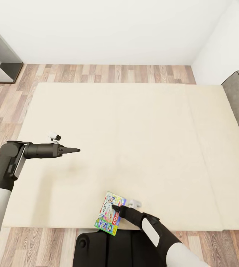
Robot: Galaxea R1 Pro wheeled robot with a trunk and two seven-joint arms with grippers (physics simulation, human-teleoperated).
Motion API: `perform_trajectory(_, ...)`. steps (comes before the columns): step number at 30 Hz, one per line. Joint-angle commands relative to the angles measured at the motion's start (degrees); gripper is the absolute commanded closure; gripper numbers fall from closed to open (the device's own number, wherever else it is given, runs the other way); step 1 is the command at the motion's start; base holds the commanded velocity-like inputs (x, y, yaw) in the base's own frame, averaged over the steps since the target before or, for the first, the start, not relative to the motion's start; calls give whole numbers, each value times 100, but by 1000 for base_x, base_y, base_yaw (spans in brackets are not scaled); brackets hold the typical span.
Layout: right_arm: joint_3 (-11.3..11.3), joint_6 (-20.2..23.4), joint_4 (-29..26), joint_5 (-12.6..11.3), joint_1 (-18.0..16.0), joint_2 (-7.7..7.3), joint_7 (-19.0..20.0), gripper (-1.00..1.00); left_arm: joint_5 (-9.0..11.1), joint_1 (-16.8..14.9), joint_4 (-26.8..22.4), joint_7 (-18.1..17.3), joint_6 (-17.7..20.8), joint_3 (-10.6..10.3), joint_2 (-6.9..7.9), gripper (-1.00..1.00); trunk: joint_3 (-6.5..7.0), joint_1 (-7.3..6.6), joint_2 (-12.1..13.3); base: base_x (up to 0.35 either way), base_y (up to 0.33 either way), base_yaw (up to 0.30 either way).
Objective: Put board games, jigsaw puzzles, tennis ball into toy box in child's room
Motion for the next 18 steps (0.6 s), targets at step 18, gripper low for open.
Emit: perform_trajectory(18,5,48,-97,-66,-2,-197,-5,-100,4,-1,-1,-24,61,-1,3,-100,-6,3,-8,0,0,0)
